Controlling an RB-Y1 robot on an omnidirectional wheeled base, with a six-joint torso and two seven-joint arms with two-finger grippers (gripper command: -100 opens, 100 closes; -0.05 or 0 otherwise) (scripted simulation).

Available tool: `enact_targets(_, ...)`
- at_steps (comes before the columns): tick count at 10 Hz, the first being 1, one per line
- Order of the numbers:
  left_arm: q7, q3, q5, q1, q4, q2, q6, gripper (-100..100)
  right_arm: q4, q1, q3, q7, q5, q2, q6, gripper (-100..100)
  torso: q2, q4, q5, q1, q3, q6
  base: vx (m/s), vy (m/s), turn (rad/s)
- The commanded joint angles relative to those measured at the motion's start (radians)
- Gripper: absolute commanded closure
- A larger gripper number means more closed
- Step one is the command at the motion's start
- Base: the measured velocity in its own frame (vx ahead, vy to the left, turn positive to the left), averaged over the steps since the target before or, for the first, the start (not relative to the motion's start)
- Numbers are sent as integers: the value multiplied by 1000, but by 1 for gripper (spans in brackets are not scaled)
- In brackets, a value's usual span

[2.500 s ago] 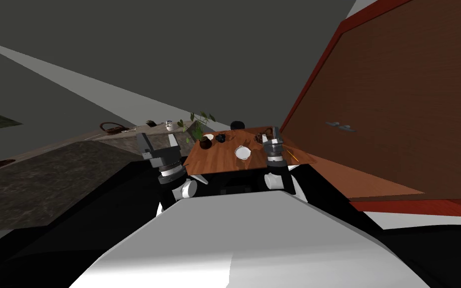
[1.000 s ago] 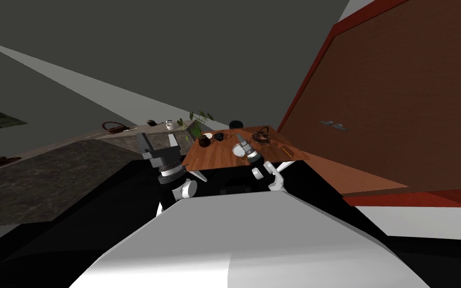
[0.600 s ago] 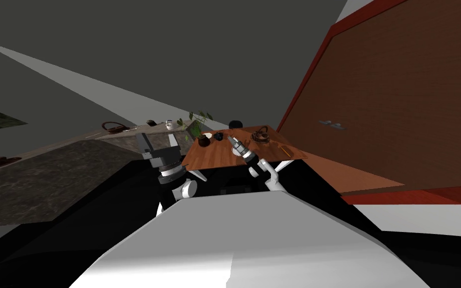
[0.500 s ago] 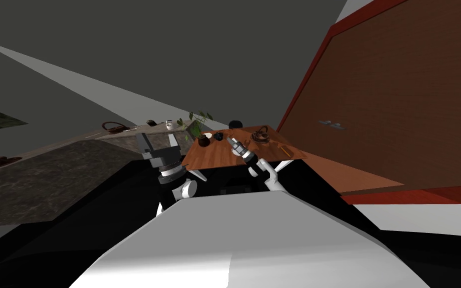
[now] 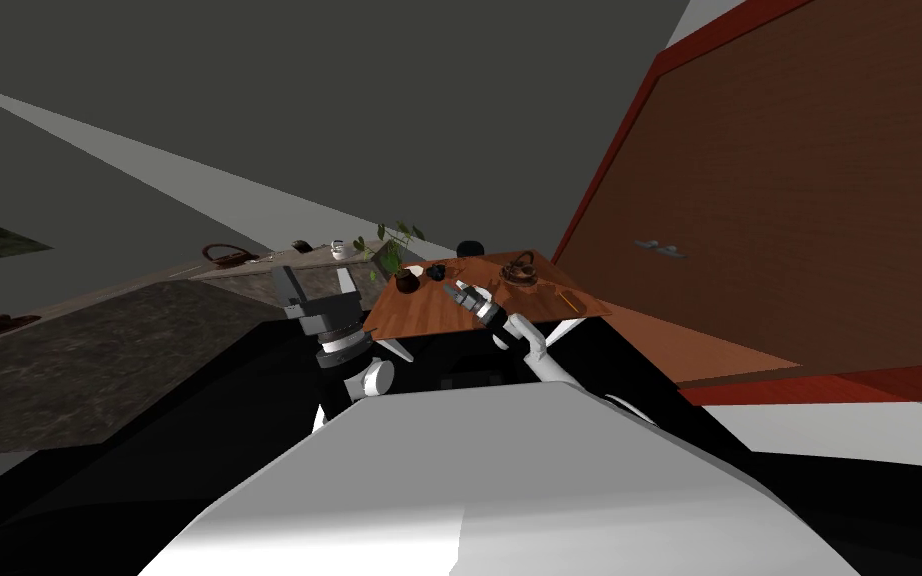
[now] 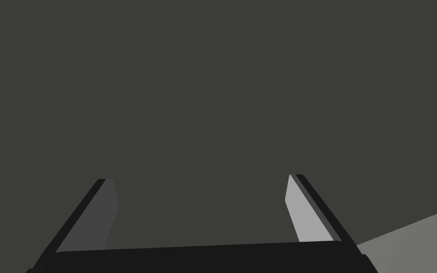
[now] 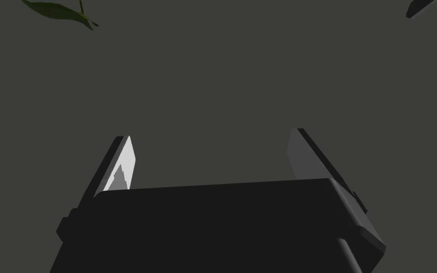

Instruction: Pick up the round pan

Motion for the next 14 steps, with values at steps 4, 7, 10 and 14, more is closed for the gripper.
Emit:
enact_targets(4,0,0,0,0,0,0,0,0,99,-93,61,19,144,-21,9,-100,0,0,0,0,0,0,-17,-4,-15)
enact_targets(7,0,0,0,0,0,0,0,0,147,-135,89,30,219,-29,12,-100,-1,0,0,0,-1,0,-4,0,-14)
enact_targets(10,0,0,0,0,0,0,0,0,196,-175,115,41,290,-38,16,-100,-1,0,0,1,0,0,-6,2,-14)
enact_targets(14,0,0,0,0,0,0,0,0,292,-250,163,68,417,-57,25,-100,-1,0,0,1,-1,0,0,9,-26)
